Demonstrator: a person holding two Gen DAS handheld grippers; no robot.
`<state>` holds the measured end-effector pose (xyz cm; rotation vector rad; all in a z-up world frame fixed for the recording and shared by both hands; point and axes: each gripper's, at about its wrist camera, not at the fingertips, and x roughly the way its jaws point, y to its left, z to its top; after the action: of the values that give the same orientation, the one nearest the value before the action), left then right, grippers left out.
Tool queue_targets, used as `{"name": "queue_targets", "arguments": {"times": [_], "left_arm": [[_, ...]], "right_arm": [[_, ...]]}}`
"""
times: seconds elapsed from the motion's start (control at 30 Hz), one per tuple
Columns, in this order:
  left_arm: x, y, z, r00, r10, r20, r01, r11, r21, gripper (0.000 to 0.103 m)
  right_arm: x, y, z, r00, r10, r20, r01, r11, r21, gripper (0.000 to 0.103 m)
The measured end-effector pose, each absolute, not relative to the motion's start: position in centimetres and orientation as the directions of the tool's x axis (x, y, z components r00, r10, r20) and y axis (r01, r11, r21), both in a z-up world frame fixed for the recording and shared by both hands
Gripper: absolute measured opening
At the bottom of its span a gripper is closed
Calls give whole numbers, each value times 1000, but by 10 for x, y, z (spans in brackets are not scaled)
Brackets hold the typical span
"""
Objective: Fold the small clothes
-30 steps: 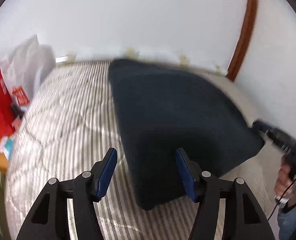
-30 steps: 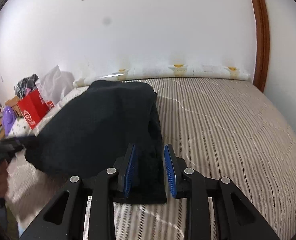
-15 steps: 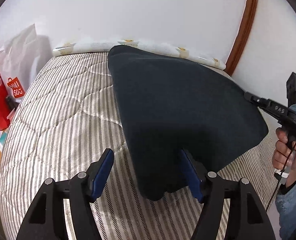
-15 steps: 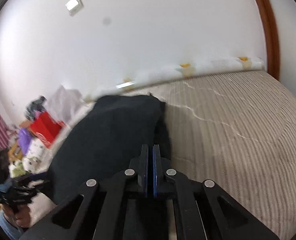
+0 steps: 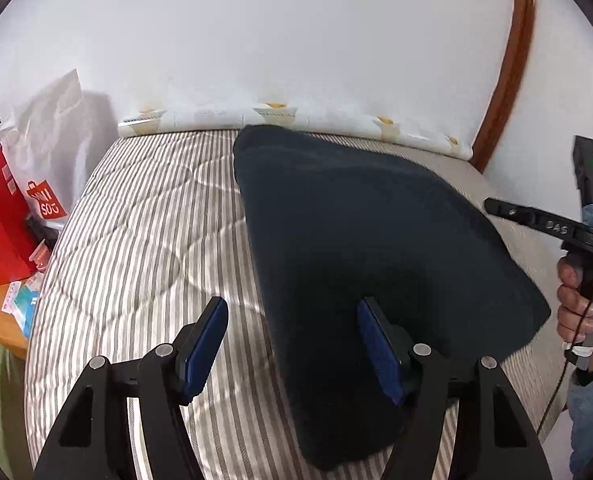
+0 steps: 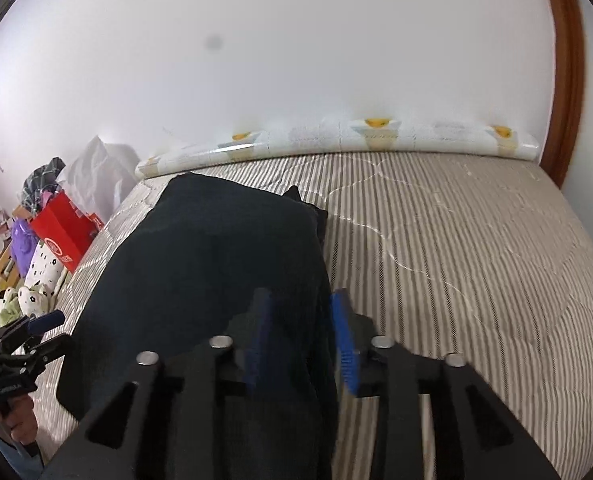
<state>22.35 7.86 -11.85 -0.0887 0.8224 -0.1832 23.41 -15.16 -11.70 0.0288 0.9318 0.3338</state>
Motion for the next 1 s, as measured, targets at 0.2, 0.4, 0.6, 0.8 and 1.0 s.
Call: {"name": "queue_targets", "arguments": {"times": [0.2,0.4,0.6,0.8,1.0], "left_arm": [[246,76,-121,656,-207,-726,136,978,-156,65],[259,75,-129,639,-225,-736,139,974,-177,65],[262,78,-130,630,-235,-740,151,972,-181,66],[269,85,-126,633,-224,-741,151,975,-165,66],[289,86,-122,634,-218,-742,147,976,-161,66]], "right_arm": [[276,-138,-140,458,269,-847,-205,959,194,46],[280,-132,-139,505,335,-796,-279,935,217,3],[275,-142,-134,562,316,-764,-294,940,172,3],[286,-143,-123,564,291,-773,-279,948,153,28],[326,-135,-139,496,290,-818,-234,952,196,53]]}}
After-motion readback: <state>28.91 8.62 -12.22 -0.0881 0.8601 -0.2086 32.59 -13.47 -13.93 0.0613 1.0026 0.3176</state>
